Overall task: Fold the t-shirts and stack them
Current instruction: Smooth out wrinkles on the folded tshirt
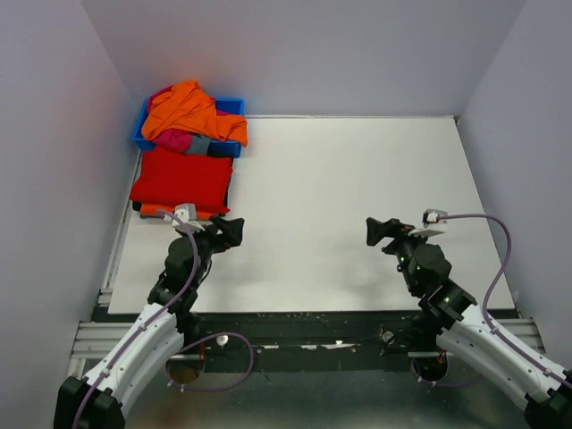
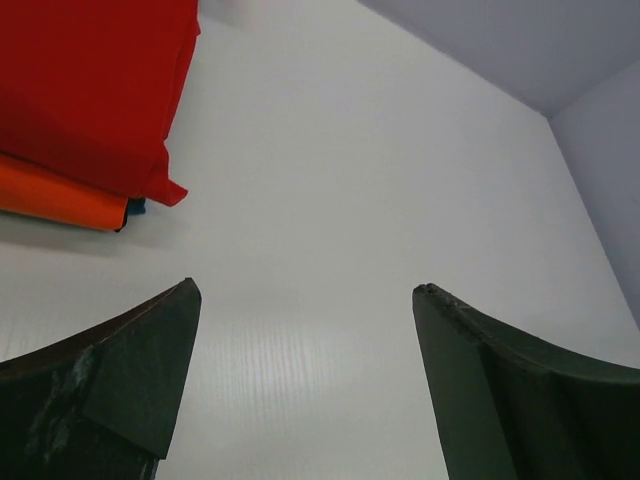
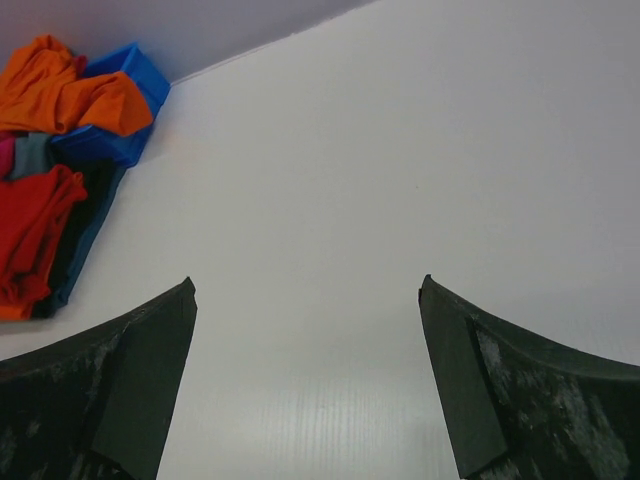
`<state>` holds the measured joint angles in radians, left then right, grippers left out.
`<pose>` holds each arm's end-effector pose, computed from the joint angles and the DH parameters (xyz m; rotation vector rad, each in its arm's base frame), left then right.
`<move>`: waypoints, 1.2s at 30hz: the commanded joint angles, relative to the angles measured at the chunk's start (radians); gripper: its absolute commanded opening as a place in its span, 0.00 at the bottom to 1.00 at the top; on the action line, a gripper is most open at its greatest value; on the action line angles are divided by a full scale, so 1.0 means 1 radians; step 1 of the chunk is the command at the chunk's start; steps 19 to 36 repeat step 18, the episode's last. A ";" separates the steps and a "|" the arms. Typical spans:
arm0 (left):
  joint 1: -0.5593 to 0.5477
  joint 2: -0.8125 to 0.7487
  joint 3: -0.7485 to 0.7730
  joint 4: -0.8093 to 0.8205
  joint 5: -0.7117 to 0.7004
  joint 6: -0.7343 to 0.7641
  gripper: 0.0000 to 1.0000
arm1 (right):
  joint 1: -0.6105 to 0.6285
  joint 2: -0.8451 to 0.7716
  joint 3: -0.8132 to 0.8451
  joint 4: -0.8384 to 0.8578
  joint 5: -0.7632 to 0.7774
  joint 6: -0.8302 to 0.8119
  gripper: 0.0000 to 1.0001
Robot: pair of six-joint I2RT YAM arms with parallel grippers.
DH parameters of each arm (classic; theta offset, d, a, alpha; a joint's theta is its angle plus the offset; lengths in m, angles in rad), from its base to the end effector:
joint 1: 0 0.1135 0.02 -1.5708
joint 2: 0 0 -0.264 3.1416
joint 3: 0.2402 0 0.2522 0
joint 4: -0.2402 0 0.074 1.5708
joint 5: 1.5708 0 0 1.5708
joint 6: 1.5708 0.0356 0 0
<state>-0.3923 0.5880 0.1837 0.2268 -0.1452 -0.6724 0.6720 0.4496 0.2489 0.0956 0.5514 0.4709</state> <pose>0.1467 -0.0551 0.1995 -0.3574 1.7557 -0.6473 0.1196 0.0713 0.2273 0.2485 1.6575 0.4042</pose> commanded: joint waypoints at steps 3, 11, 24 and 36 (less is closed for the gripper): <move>-0.002 -0.076 -0.053 0.137 0.101 0.020 0.99 | 0.000 0.043 0.007 0.004 0.058 0.008 1.00; -0.002 0.019 -0.032 0.186 0.186 0.019 0.99 | 0.000 0.100 0.024 0.009 0.033 0.017 1.00; -0.003 0.070 -0.026 0.210 0.216 0.025 0.99 | 0.000 0.126 0.039 0.003 -0.001 0.009 1.00; -0.003 0.070 -0.026 0.210 0.216 0.025 0.99 | 0.000 0.126 0.039 0.003 -0.001 0.009 1.00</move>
